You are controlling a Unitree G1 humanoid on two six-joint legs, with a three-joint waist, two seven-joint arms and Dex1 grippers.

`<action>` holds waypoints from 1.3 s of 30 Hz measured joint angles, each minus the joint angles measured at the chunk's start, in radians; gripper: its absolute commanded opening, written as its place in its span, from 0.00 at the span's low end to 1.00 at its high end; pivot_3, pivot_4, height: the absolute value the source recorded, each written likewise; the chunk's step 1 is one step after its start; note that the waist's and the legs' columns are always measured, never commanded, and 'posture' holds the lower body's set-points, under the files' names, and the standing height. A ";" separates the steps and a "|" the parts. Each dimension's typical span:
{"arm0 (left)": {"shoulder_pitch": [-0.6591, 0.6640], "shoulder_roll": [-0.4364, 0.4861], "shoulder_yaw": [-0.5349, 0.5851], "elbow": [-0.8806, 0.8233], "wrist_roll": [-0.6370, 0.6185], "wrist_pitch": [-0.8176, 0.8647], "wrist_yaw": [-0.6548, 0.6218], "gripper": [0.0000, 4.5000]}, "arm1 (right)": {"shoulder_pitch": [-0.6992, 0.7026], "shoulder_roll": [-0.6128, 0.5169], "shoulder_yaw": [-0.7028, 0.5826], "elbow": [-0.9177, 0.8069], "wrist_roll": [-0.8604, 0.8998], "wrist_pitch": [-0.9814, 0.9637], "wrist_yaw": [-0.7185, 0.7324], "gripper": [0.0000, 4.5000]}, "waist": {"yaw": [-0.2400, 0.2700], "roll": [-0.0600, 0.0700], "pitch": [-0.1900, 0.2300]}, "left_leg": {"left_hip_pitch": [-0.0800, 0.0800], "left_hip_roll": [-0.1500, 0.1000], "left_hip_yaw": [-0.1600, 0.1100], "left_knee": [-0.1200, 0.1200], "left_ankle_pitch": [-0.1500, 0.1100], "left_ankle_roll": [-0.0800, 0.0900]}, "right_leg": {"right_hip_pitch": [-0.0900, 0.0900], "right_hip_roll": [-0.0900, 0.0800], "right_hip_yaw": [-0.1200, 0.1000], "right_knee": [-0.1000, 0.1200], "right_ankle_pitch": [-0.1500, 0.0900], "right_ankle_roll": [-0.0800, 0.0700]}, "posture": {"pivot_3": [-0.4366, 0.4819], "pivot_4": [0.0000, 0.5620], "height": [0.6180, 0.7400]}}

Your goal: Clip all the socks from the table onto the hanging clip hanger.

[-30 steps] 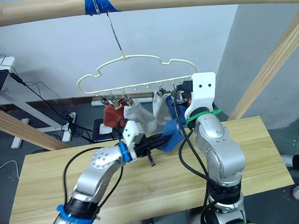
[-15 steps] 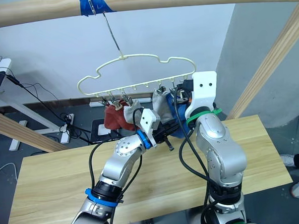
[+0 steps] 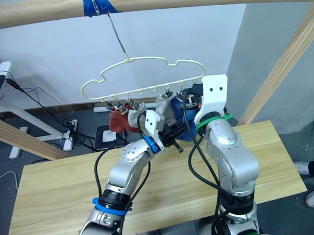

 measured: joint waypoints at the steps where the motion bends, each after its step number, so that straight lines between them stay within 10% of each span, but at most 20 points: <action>1: -0.001 -0.006 0.001 0.000 -0.002 0.005 0.007 0.00 | 0.000 0.000 0.000 0.000 0.000 0.000 0.000 0.00 | 0.000 0.000 0.000 | 0.000 0.000 0.000 0.000 0.000 0.000 | 0.000 0.000 0.000 0.000 0.000 0.000 | 0.12 0.52 1.00; 20: -0.026 -0.066 0.027 -0.005 -0.041 0.060 0.059 0.00 | 0.003 -0.029 0.026 0.000 -0.006 0.000 0.001 0.00 | 0.000 0.000 0.000 | 0.000 -0.001 0.001 0.000 0.000 0.000 | 0.000 0.000 0.000 0.000 0.000 0.000 | 0.12 0.52 1.00; 31: -0.031 -0.068 0.027 -0.006 -0.051 0.079 0.059 0.00 | 0.006 -0.029 0.027 0.000 -0.020 -0.001 -0.010 0.85 | -0.001 0.000 0.000 | 0.000 -0.001 0.001 0.000 0.000 0.000 | 0.000 0.001 0.000 0.000 0.000 0.000 | 0.12 0.52 1.00; 39: -0.047 -0.046 0.000 -0.006 -0.010 0.068 0.067 0.06 | 0.016 -0.046 -0.016 -0.072 0.015 -0.001 0.031 0.85 | -0.002 0.000 0.000 | 0.000 -0.001 0.001 0.000 0.000 0.000 | 0.000 0.001 0.000 0.000 0.000 0.000 | 0.12 0.52 1.00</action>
